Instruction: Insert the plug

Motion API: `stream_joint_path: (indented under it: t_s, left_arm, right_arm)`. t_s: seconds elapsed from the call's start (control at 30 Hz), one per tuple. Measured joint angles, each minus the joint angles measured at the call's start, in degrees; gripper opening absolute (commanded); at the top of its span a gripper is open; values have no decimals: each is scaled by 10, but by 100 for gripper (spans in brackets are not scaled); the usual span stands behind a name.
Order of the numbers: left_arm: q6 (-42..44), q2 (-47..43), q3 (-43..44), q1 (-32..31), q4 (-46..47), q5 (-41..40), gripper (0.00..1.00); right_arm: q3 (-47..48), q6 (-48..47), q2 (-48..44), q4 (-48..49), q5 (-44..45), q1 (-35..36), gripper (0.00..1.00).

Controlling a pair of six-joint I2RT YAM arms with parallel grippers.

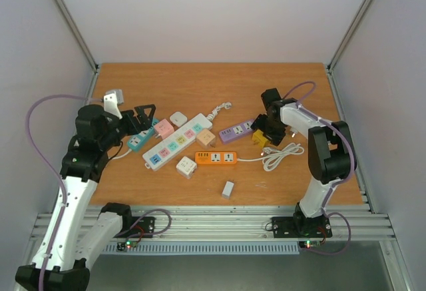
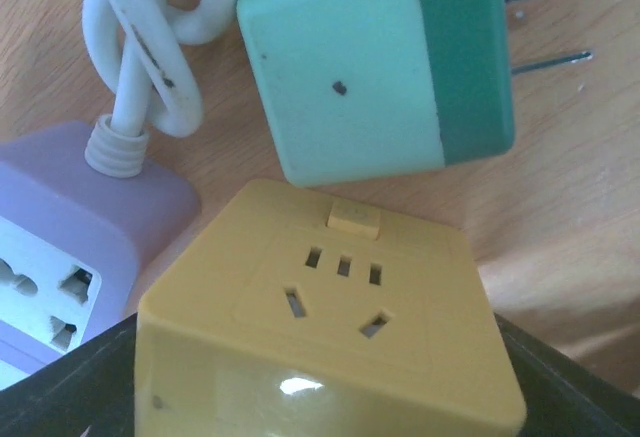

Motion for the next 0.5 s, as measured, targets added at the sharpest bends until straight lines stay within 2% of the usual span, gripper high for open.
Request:
stream_joint_path:
  t_s: [0.13, 0.27, 0.5]
  left_arm:
    - [-1, 14, 0, 1, 4, 19, 99]
    - [-2, 36, 0, 0, 9, 51, 100]
    - [-32, 46, 1, -1, -2, 52, 99]
  right_arm:
    - [-17, 7, -16, 13, 0, 5, 67]
    - [-42, 12, -52, 28, -3, 5, 65]
    - [-99, 12, -163, 80, -41, 5, 65]
